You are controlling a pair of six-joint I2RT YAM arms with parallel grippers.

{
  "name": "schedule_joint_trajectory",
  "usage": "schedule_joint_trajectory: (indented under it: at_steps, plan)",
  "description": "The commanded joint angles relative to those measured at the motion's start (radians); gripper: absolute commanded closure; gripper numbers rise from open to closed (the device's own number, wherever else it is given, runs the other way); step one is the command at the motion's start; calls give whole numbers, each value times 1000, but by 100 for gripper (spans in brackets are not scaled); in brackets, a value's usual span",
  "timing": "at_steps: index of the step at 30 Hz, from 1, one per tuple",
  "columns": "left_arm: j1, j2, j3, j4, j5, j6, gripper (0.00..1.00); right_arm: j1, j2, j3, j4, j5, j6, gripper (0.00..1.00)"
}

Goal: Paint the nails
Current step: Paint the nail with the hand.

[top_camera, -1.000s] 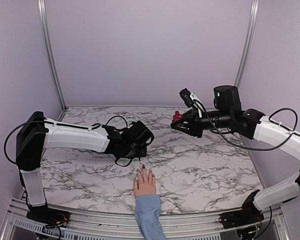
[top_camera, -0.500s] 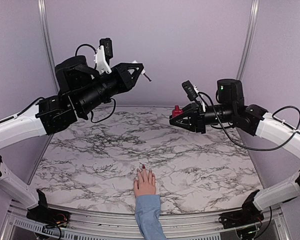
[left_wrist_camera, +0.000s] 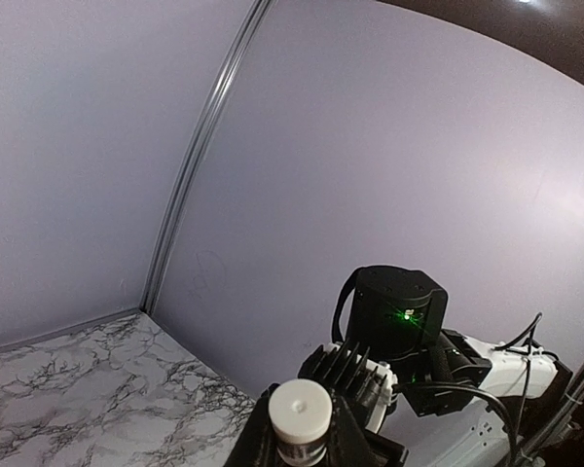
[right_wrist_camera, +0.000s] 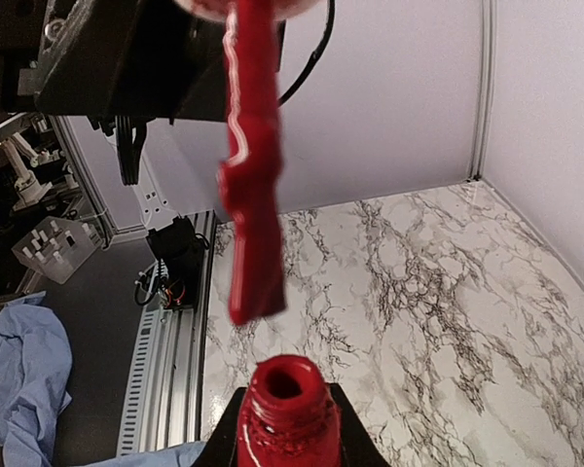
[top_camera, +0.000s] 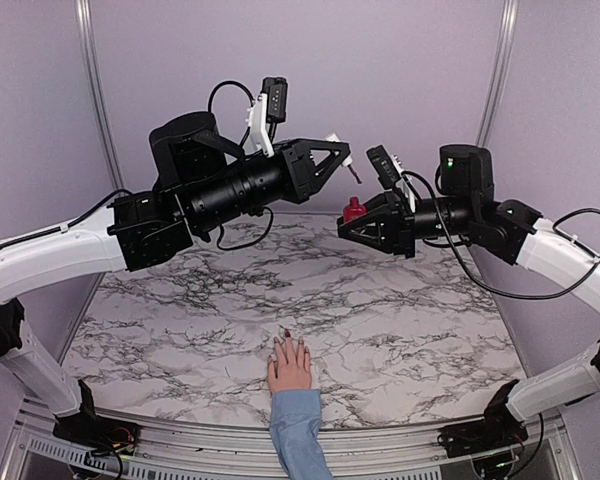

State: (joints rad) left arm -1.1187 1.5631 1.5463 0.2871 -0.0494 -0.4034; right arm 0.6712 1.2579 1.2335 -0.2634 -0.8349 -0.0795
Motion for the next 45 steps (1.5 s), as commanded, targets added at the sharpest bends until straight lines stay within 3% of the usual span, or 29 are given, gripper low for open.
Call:
schedule_joint_trajectory:
  at_steps: [1,45]
  plan:
    - [-6,-19,0,34,4,-4,100,12,-19,43,-10,18,-16,100]
    - [-24,-25,-5,-109,-81,37,100,12,-22,61,-30,83,-22,100]
